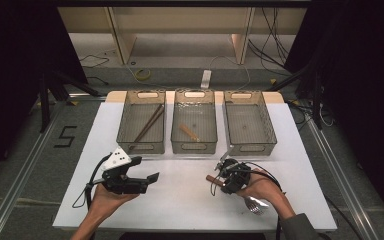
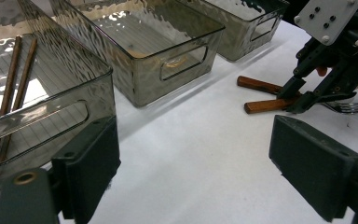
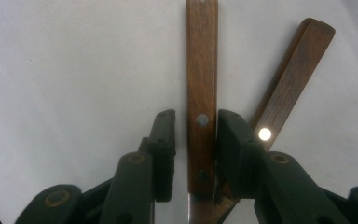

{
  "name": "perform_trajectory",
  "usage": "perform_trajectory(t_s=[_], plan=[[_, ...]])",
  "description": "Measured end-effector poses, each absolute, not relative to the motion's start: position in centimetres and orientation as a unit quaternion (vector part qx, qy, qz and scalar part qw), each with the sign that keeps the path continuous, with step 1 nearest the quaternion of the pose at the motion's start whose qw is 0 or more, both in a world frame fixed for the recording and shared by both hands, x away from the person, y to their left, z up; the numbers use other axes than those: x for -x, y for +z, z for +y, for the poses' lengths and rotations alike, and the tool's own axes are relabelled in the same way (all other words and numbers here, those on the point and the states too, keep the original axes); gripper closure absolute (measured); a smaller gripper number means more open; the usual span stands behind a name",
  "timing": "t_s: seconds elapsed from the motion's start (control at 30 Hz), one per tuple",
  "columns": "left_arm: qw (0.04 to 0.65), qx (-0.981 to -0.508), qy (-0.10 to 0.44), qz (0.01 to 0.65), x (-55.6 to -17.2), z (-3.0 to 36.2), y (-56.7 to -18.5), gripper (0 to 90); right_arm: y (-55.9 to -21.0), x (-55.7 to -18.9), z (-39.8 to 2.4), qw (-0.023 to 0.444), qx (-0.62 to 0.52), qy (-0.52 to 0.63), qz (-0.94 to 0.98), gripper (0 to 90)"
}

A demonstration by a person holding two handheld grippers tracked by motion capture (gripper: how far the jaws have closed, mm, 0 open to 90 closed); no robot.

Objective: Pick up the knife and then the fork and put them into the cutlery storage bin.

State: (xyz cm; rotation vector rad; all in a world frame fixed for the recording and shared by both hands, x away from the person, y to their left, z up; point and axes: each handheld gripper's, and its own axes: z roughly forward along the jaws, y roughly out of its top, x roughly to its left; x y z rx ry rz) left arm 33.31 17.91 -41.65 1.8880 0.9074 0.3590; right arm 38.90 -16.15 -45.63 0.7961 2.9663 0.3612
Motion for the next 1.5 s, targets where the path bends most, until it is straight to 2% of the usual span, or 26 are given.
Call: perform_trajectory(t_s=[0.57,0.93,1.5], plan=[[0.483,-0.778,0.147,0.372,-33.3,17.9,-41.7,15.4,-45.6,-39.1,-15.8,0.028,-0.254,0.102,0.961,75.6],[0.483,-0.778,0.147,0.373,-33.4,17.9,-41.7,15.4,-45.6,-38.9,-15.5,0.041,-0.236,0.098,0.966,76.7],[0.485,-0.775,0.145,0.378,-33.4,18.0,-41.7,15.4,-44.1,-39.2,-17.3,0.027,-0.266,0.161,0.950,77.2]])
